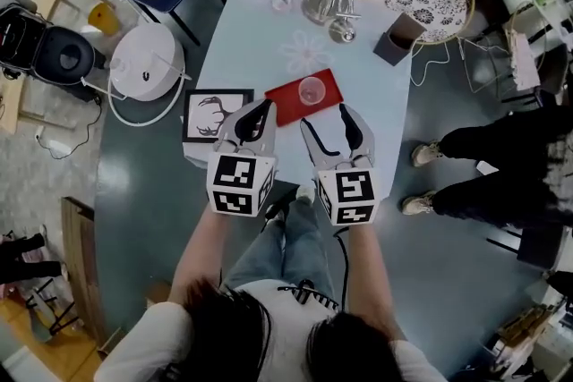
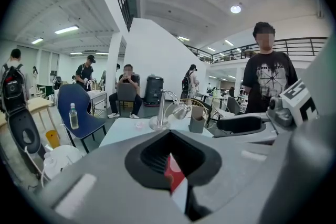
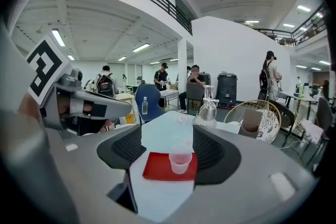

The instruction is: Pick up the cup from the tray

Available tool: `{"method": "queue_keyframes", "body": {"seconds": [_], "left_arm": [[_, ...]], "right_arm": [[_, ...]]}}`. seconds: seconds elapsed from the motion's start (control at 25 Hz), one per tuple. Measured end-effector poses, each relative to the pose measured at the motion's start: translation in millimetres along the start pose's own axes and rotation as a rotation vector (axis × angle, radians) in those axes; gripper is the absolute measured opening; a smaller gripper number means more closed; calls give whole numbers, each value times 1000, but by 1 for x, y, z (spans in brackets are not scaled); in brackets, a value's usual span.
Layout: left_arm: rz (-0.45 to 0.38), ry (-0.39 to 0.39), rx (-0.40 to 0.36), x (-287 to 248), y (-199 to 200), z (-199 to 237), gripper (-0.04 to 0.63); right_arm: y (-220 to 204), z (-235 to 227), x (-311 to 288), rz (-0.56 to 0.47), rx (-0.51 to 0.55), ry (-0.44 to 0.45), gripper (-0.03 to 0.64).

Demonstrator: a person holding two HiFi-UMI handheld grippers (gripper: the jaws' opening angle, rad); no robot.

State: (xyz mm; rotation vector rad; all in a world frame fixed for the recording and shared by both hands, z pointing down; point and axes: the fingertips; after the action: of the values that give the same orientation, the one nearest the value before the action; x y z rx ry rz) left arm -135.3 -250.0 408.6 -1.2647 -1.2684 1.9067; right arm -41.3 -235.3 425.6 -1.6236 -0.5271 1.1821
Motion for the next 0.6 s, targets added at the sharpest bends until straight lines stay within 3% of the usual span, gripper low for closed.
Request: {"method": "queue_keyframes", "body": {"seconds": [0.16, 0.6], "left_arm": [[20, 26, 21, -18, -18, 5, 0], [76, 16, 28, -81, -52, 11, 0]], "right_arm": [[-29, -9, -19, 34, -59, 7, 322], [-82, -26, -83, 97, -18, 65, 364]]}}
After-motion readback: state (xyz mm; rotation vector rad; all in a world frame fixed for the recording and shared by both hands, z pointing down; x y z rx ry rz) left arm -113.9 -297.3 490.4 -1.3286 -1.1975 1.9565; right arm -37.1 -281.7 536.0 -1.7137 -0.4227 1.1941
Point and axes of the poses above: the fingertips, and each gripper's own axes: x backward along the fingers, z to its left, y out of its top, and after that the axes turned 2 degrees about z, right-handed
